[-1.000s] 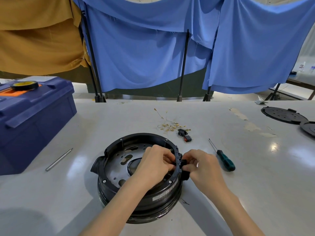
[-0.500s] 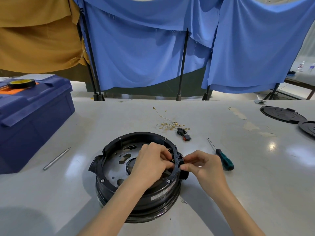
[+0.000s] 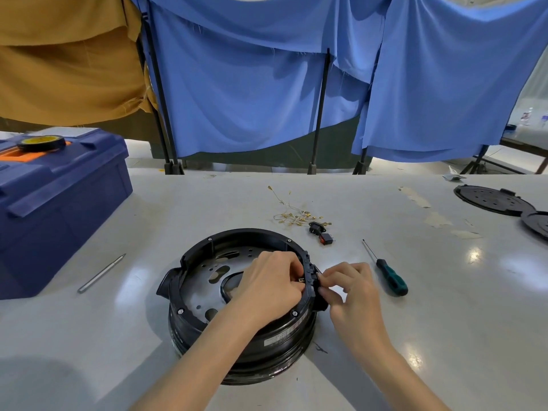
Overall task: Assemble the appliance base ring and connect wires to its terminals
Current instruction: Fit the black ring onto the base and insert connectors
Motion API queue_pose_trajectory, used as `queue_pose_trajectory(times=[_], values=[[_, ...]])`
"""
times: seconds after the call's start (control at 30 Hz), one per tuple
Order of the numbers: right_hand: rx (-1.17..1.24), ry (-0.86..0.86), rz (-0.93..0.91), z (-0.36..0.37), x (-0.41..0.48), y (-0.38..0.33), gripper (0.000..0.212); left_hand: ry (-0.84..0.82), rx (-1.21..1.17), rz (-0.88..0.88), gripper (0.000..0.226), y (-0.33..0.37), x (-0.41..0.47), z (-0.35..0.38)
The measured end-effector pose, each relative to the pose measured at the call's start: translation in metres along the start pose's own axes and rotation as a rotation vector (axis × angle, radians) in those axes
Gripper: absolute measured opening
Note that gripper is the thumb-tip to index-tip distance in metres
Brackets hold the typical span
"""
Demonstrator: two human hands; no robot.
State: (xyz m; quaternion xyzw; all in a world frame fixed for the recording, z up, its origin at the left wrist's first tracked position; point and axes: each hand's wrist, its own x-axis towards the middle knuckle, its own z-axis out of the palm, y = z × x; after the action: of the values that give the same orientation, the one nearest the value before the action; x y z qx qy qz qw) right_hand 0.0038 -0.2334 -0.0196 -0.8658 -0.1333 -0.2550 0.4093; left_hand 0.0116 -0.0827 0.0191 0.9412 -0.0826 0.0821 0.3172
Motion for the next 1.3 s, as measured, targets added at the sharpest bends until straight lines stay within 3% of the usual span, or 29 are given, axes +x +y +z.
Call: queue_pose_trajectory(times=[0.43,0.67,0.8,0.9,1.1,1.3], values=[[0.050,0.026,-0.052,0.008,-0.004,-0.003,0.029,0.022,0.087,-0.001,0.011,0.004,0.001,-0.001],[0.177,0.040,0.191,0.005,0.007,0.002,0.043,0.068,0.084,-0.034,0.012,0.001,-0.002,-0.005],[0.070,-0.038,0.347,-0.001,0.039,0.018,0.037,0.122,0.031,-0.016,0.028,-0.002,0.000,-0.007],[-0.062,-0.144,0.354,0.001,0.068,0.035,0.025,0.118,0.019,0.056,0.048,-0.002,0.002,-0.004],[-0.243,-0.228,0.334,0.035,0.105,0.064,0.032,0.102,0.049,0.100,0.039,-0.009,0.003,-0.001],[-0.380,-0.104,0.289,0.051,0.103,0.070,0.019,0.101,0.033,0.102,0.038,-0.008,0.003,0.000]])
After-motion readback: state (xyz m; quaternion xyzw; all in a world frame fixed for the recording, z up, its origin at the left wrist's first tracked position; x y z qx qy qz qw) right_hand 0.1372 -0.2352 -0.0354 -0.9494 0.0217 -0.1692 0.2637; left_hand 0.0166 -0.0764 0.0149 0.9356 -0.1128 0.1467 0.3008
